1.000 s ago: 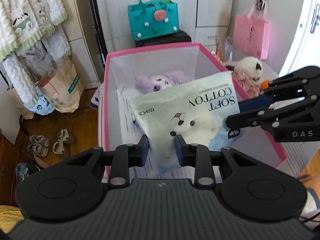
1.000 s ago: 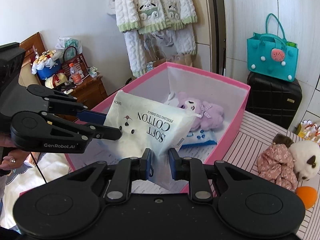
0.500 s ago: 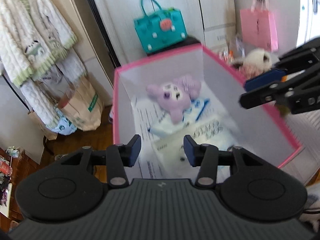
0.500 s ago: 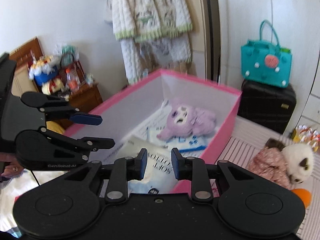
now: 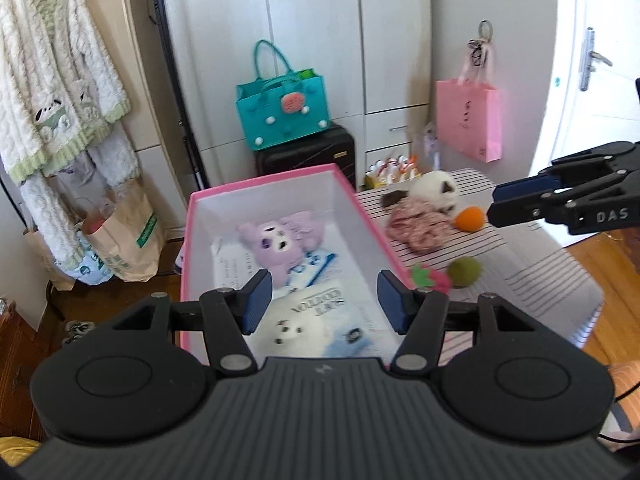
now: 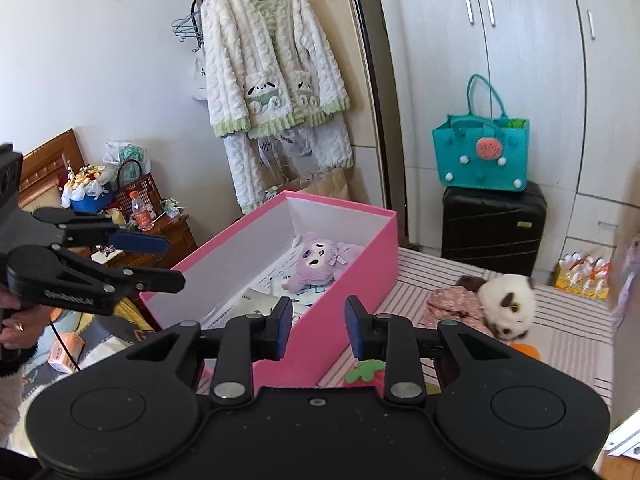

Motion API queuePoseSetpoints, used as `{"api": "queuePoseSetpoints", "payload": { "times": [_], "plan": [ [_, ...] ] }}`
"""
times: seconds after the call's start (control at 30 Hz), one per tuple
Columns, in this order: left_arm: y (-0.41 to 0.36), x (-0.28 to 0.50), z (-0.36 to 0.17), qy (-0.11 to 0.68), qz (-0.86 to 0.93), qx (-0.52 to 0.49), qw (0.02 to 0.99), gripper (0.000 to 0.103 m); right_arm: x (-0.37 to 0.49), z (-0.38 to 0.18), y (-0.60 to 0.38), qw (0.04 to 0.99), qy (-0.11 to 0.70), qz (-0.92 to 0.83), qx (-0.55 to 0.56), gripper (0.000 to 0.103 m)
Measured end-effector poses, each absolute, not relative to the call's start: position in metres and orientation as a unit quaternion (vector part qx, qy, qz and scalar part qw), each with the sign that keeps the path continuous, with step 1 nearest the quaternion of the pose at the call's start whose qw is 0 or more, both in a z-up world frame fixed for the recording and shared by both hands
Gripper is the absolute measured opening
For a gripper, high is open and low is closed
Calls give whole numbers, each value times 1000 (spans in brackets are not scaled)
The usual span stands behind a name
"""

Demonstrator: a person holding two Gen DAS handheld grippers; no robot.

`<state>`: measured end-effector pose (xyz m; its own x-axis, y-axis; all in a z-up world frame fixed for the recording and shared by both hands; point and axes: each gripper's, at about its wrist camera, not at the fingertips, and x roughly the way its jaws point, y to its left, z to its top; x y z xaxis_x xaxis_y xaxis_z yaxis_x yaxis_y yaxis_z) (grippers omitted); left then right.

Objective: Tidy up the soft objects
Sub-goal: 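Move the left tool back over the table toward the green sponge, then grasp the green sponge with the left tool while the right tool grasps the orange sponge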

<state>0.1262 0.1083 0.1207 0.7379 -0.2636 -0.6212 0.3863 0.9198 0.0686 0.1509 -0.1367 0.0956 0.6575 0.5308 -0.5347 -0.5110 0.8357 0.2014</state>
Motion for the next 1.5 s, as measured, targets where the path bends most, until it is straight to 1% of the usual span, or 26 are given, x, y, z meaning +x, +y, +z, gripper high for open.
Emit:
{"api": "queuePoseSetpoints", "payload": {
  "times": [0.23,0.4,0.6,0.7,0.8,0.9,1.2,1.37,1.5],
  "plan": [
    [92,98,134,327,-196,102,919,61,118,110,-150,912,292,289,-10,37],
    [78,79,131,332,-211,105,913,63,94,114,-159,914,279,294,-24,41],
    [71,74,129,335,-227,66,912,63,72,111,-175,919,267,288,-31,42],
    [61,69,127,321,-237,72,914,64,63,109,-184,922,268,279,-37,44],
    [51,72,124,318,-256,51,911,67,58,106,-197,926,265,265,-38,46],
    [40,79,117,330,-283,32,900,67,59,101,-211,933,261,248,-30,47],
    [-11,100,81,328,-299,50,894,67,79,76,-246,943,260,208,-13,47],
    [-38,117,51,324,-288,52,900,67,96,56,-262,943,251,217,14,51],
    [-58,135,25,337,-276,44,899,67,115,37,-268,945,252,208,10,59]
  ]
}}
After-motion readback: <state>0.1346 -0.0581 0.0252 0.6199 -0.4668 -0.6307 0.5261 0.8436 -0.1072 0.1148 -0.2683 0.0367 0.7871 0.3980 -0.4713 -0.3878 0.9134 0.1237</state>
